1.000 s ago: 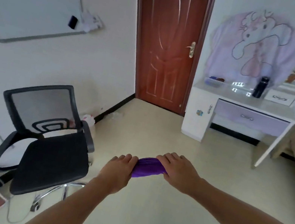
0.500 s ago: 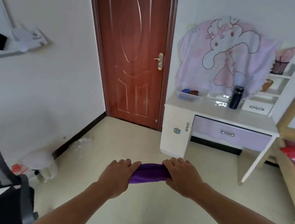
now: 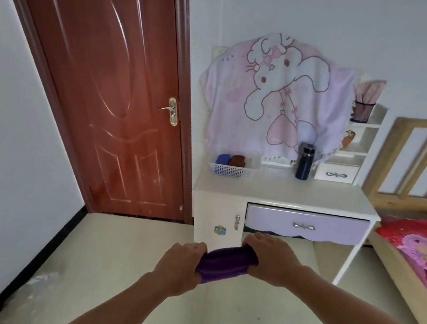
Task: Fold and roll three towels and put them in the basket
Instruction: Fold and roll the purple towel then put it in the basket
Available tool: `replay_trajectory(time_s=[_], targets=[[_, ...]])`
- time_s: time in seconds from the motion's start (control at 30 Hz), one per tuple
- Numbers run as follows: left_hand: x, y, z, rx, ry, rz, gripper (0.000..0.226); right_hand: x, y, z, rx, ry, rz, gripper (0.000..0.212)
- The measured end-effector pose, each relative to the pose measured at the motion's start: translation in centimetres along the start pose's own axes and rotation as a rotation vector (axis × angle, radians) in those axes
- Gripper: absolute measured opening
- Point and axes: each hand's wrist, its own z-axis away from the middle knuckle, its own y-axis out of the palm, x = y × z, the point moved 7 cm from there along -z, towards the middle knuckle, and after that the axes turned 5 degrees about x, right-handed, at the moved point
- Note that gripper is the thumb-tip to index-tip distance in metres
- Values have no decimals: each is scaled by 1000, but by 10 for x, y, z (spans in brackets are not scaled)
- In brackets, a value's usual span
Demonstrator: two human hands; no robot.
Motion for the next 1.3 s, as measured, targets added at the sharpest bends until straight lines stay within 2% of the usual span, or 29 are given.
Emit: replay_trajectory(time_s=[0.2,0.33,0.5,0.67,0.87,1.03,1.3], targets=[[14,-5,-142,31,54,94,34,-96,-2,-85,125,206,-183,42],[23,1,-225,37,76,118,41,-153,0,-143,162,233,-250,38],[49,-7,-347,53,8,284,26,-239,-15,-238,123,268,-454,30],[75,-19,-454,6,-63,461,22,-305,-40,-339,97,255,-571,33],[114,-13,-537,2,-122,692,33,-355,-41,-437,58,297,-616,39],[165,-5,-628,63,-93,692,36,-398,-27,-526,21,398,-606,47],[181,16,-717,170,-121,781,38,-454,-40,-611,-19,512,-477,47]])
